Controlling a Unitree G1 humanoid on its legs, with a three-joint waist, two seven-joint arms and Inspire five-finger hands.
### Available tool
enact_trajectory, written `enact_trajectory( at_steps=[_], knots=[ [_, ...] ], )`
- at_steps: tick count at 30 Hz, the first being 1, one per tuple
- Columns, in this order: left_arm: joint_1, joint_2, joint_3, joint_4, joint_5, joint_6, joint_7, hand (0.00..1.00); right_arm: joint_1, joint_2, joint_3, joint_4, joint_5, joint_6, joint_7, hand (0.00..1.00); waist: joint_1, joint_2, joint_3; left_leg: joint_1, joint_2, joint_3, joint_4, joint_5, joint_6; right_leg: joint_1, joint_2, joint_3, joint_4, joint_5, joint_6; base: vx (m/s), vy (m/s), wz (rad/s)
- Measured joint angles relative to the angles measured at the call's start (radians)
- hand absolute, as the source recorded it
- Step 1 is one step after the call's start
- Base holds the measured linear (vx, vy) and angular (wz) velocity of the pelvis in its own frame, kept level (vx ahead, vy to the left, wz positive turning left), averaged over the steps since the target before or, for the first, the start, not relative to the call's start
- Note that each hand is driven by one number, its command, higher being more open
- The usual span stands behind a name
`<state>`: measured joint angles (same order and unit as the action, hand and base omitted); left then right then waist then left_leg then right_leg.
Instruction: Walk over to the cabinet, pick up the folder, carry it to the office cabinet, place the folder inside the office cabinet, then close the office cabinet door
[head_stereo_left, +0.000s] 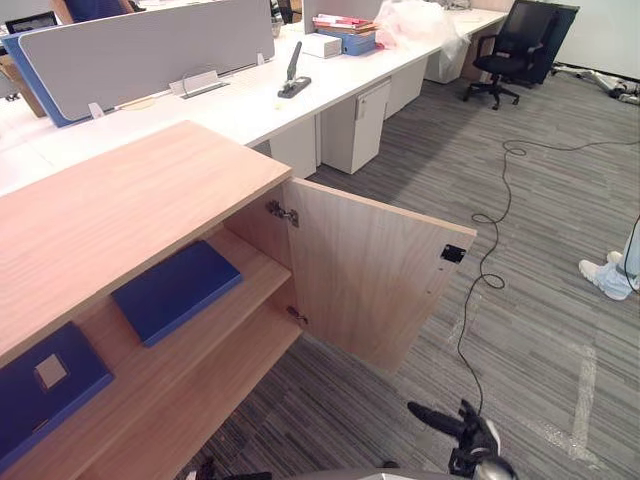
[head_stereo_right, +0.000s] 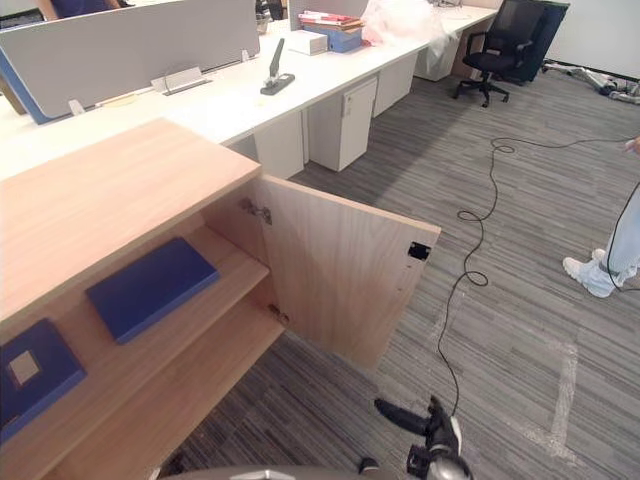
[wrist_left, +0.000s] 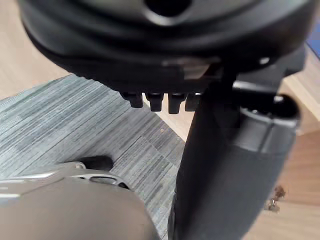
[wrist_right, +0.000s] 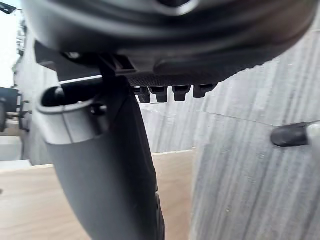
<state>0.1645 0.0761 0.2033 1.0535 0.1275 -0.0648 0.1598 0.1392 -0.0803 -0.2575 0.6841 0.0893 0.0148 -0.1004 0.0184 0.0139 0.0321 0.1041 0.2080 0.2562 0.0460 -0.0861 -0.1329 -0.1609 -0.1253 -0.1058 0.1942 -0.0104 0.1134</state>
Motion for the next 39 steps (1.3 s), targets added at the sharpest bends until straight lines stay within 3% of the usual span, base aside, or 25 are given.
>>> enact_trajectory(
  at_steps=[6, 13, 20, 30, 36, 39],
  knots=[
    [-0.023, 0.023, -0.064, -0.009, 0.001, -0.003, -0.009, 1.00, -0.091, -0.070, -0.044, -0.061, -0.019, -0.023, -0.024, 1.00, -0.004, 0.002, -0.001, 0.003, -0.016, -0.021, 0.002, 0.002, 0.002, 0.054, -0.011, -0.011, -0.079, 0.027, 0.004, 0.10, 0.051, 0.06],
    [-0.007, 0.028, -0.069, -0.007, 0.000, -0.010, -0.027, 1.00, -0.212, -0.181, -0.078, -0.055, -0.010, -0.037, -0.044, 1.00, -0.004, 0.005, -0.001, 0.006, -0.025, -0.027, 0.012, 0.003, 0.004, 0.103, -0.016, -0.019, -0.155, 0.067, 0.003, 0.01, 0.017, 0.04],
    [0.028, 0.023, -0.071, -0.002, -0.015, -0.014, -0.038, 1.00, -0.396, -0.343, -0.071, 0.099, -0.006, -0.041, -0.044, 1.00, -0.002, 0.018, 0.009, -0.005, -0.028, -0.060, -0.002, 0.004, 0.008, 0.111, -0.014, -0.026, -0.194, 0.108, 0.000, -0.09, 0.010, 0.05],
    [0.027, 0.017, -0.073, -0.002, -0.031, -0.016, -0.039, 1.00, -0.529, -0.412, 0.095, 0.160, 0.037, -0.042, -0.003, 1.00, -0.012, 0.033, 0.022, -0.014, -0.036, -0.104, -0.006, 0.008, 0.011, 0.110, -0.010, -0.026, -0.218, 0.133, -0.002, -0.04, 0.005, -0.01],
    [0.024, 0.019, -0.079, -0.008, -0.032, -0.023, -0.045, 1.00, -0.609, -0.426, 0.266, 0.166, 0.081, -0.057, 0.090, 1.00, -0.008, 0.031, 0.029, -0.019, -0.038, -0.114, -0.007, 0.010, 0.014, 0.110, -0.011, -0.031, -0.218, 0.133, -0.003, 0.01, 0.014, 0.04],
    [0.021, 0.022, -0.079, -0.008, -0.038, -0.026, -0.052, 1.00, -0.621, -0.425, 0.291, 0.166, 0.112, -0.066, 0.094, 1.00, 0.001, 0.026, 0.033, -0.020, -0.039, -0.116, -0.007, 0.011, 0.015, 0.111, -0.011, -0.033, -0.218, 0.133, -0.004, 0.00, 0.005, 0.01]
  ],
)
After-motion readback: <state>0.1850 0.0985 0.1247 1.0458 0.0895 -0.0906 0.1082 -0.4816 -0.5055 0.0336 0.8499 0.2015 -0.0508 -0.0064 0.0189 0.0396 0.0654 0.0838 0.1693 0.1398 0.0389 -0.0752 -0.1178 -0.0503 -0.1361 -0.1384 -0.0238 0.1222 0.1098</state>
